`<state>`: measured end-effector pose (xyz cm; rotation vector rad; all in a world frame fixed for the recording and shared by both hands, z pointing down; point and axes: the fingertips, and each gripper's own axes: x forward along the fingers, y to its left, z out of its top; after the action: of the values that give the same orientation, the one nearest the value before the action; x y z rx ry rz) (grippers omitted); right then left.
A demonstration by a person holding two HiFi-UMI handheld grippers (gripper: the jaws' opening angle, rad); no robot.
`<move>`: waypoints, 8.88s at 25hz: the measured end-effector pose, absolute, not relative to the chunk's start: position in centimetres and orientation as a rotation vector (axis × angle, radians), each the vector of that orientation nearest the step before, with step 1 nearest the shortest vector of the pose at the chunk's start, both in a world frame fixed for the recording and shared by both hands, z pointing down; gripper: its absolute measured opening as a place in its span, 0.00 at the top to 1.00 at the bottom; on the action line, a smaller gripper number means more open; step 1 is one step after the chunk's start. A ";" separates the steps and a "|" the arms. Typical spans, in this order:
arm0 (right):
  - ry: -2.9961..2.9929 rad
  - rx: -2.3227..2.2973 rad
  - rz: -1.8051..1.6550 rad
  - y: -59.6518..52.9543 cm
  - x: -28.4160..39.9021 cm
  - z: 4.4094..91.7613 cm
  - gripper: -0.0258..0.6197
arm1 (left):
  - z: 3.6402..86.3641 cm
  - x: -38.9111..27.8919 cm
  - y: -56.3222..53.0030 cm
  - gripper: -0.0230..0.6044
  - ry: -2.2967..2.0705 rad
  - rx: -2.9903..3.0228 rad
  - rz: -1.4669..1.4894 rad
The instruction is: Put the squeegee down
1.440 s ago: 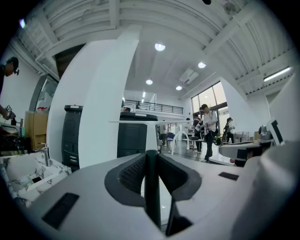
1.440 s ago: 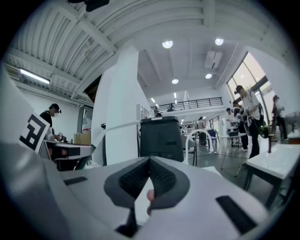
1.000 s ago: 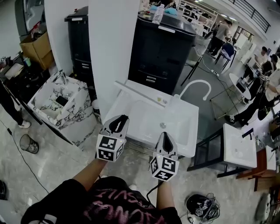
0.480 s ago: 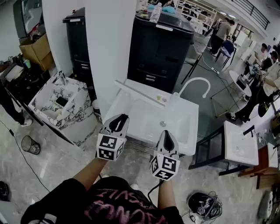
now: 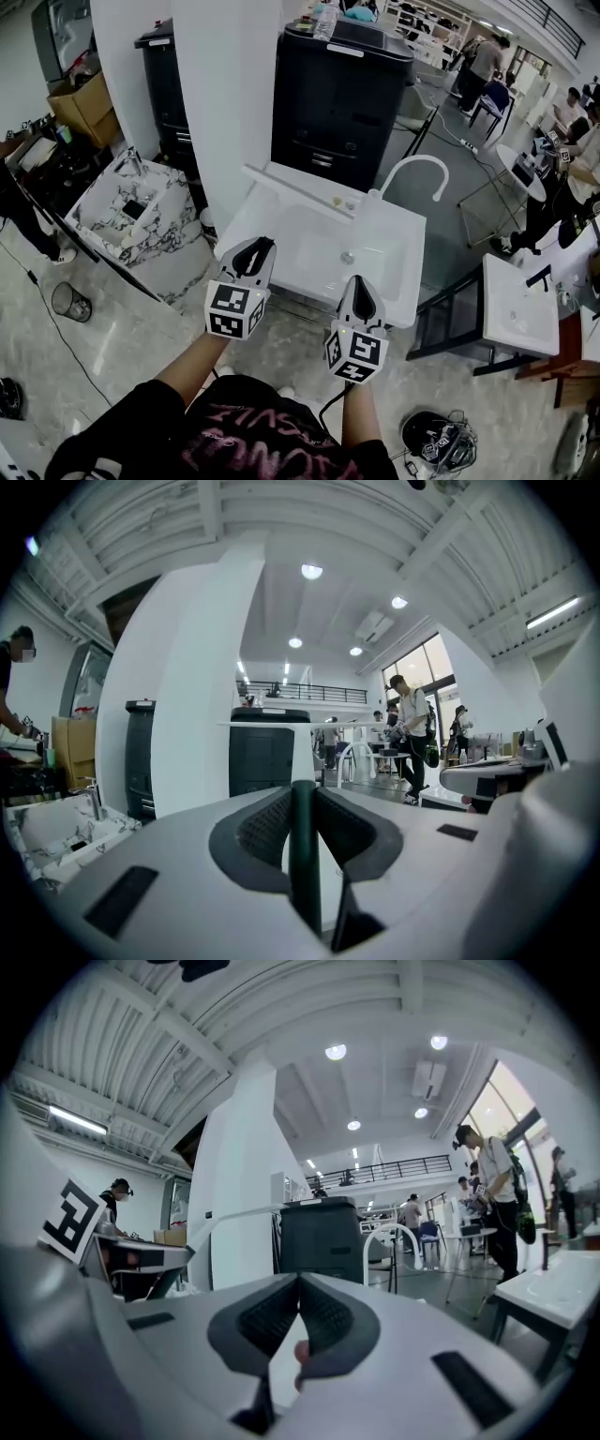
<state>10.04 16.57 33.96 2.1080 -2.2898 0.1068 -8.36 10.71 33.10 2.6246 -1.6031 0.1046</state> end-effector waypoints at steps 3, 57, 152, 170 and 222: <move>-2.310 2.082 0.114 16.8 10.9 34.0 0.93 | 32.8 -7.6 11.1 0.83 -1.628 2.620 0.094; -2.146 2.101 0.284 -7.5 8.7 41.4 0.93 | 41.3 -9.1 -13.5 0.83 -1.462 2.527 0.135; -2.117 1.995 0.550 -18.6 15.6 49.9 0.93 | 51.3 -3.9 -23.3 0.83 -1.465 2.328 0.434; -2.075 1.945 0.650 -18.3 15.2 54.7 0.93 | 56.8 -3.5 -23.4 0.83 -1.421 2.255 0.530; -2.037 1.810 0.760 -17.9 14.9 61.5 0.93 | 64.0 -1.7 -23.6 0.83 -1.351 2.176 0.620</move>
<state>14.89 -17.90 61.46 1.8103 -2.0367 0.7600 -1.65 -23.60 64.01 2.1761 -1.3514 0.6198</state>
